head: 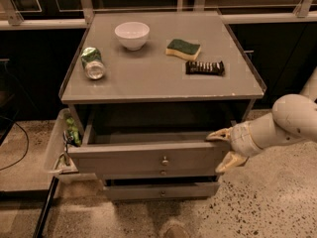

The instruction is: Open top drawer

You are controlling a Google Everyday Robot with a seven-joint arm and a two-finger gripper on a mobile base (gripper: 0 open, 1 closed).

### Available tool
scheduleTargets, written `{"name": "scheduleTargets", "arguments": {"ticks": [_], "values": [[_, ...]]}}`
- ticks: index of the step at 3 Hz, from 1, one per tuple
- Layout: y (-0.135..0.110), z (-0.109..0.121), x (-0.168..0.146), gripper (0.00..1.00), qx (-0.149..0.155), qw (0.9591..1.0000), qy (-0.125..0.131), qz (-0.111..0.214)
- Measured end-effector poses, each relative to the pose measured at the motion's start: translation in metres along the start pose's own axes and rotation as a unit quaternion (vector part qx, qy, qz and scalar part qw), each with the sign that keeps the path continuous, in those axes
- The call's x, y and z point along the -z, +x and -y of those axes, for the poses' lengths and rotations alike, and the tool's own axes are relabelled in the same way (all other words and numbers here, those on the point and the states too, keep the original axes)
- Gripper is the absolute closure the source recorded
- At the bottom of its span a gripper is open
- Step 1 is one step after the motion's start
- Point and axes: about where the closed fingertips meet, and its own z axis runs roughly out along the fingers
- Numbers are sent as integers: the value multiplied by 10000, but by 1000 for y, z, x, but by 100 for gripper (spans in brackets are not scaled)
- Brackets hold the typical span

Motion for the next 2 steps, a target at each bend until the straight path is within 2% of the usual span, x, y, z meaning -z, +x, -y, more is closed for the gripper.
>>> {"name": "scheduleTargets", "arguments": {"ticks": [1,2], "values": [[6,-10,-21,0,-72,9997,-213,34],[10,-18,-35,0,-123,9993,-350,65]]}}
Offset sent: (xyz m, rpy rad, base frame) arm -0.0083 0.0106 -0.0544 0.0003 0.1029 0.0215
